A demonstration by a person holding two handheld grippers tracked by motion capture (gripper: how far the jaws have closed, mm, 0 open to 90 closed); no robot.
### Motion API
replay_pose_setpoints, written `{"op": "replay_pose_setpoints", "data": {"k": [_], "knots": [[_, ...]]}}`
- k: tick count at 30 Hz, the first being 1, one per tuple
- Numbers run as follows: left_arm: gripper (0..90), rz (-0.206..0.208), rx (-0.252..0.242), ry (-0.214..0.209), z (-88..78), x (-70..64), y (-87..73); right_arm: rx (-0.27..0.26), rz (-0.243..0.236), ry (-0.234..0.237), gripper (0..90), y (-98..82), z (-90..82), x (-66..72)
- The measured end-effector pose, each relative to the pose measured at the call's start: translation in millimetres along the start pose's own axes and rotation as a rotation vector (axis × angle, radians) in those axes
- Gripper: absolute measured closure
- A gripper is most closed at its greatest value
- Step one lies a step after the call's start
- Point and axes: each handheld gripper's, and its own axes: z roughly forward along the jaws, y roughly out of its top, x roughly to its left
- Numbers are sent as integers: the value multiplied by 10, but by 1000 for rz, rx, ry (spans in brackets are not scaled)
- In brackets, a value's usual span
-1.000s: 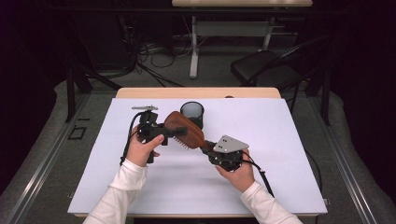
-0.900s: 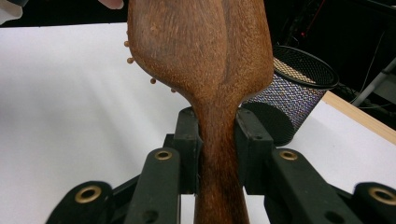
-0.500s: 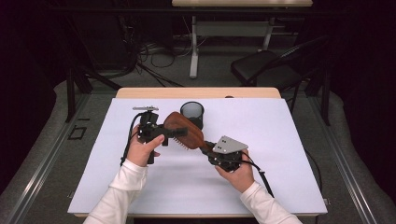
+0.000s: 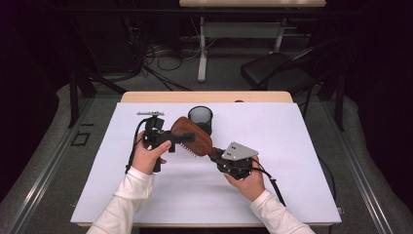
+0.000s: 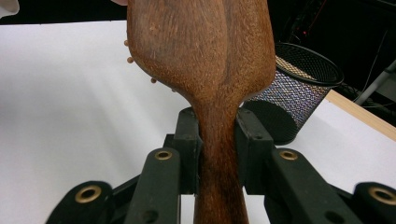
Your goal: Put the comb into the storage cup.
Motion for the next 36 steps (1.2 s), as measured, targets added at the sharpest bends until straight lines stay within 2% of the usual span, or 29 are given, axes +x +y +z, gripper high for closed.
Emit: {"op": "replay_pose_setpoints", "data": {"k": [7, 11, 17, 22, 28, 36], "knots": [[305, -1, 1, -6, -6, 1, -1, 5, 1, 2, 728, -6, 4, 2], [321, -17, -14, -16, -20, -1, -1, 5, 1, 3, 728, -8, 5, 3], [335, -16, -21, -23, -29, -3, -2, 4, 0, 4, 728, -8, 6, 2], [368, -38, -51, -40, -60, -18, -3, -3, 1, 4, 727, -4, 3, 4], [376, -34, -47, -33, -61, -32, -5, -2, 3, 3, 727, -13, 20, 12], [398, -34, -44, -49, -62, -36, -2, -2, 4, 4, 727, -20, 25, 12]]}}
